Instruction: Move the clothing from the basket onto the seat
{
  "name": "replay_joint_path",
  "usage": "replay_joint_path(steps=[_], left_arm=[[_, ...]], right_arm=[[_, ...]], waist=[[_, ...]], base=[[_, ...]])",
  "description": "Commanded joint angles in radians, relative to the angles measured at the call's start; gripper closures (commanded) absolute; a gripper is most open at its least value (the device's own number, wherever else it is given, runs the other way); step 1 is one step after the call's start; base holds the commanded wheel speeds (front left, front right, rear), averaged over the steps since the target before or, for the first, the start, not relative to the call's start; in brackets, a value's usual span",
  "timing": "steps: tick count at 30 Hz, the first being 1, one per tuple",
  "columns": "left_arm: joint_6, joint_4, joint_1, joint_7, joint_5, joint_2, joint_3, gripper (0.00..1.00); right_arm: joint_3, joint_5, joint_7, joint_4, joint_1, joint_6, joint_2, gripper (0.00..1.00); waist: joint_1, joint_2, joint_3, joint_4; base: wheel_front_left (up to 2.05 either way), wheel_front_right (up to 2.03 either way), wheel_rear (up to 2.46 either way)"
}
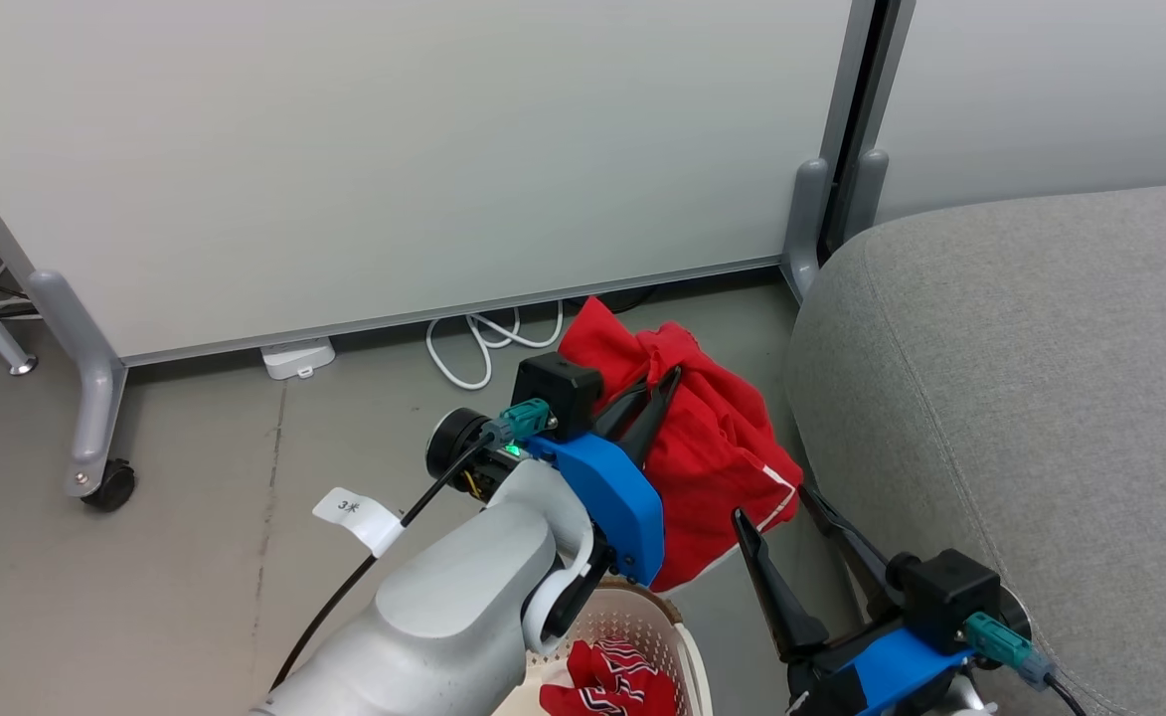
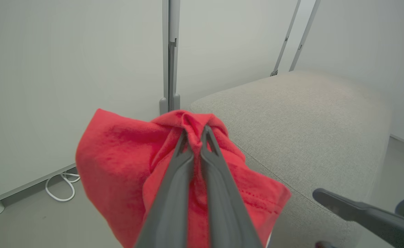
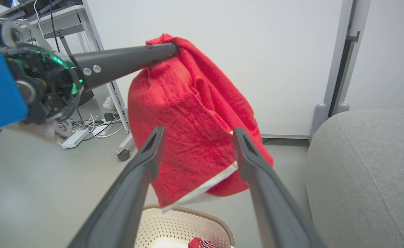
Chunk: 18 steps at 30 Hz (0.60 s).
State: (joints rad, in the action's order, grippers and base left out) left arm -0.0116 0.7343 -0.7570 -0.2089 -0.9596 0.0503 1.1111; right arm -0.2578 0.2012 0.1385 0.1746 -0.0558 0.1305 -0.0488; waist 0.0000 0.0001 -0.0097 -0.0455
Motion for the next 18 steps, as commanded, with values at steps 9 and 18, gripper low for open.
replay_joint_path(steps=[9, 18], left_arm=[[-0.001, 0.013, -0.027, -0.014, -0.031, 0.000, 0.037, 1.00], [0.000, -0.001, -0.042, -0.020, -0.063, 0.000, 0.071, 1.00]], right_arm=[[-0.014, -0.029, -0.062, 0.003, -0.068, 0.001, -0.003, 0.00], [-0.050, -0.038, -0.161, 0.101, -0.143, 0.001, -0.003, 0.00]], waist=[[0.0000, -0.0001, 0.005, 0.006], [0.0000, -0.0001, 0.012, 0.017]], base=[[0.00, 0.00, 0.00], [0.00, 0.00, 0.00]])
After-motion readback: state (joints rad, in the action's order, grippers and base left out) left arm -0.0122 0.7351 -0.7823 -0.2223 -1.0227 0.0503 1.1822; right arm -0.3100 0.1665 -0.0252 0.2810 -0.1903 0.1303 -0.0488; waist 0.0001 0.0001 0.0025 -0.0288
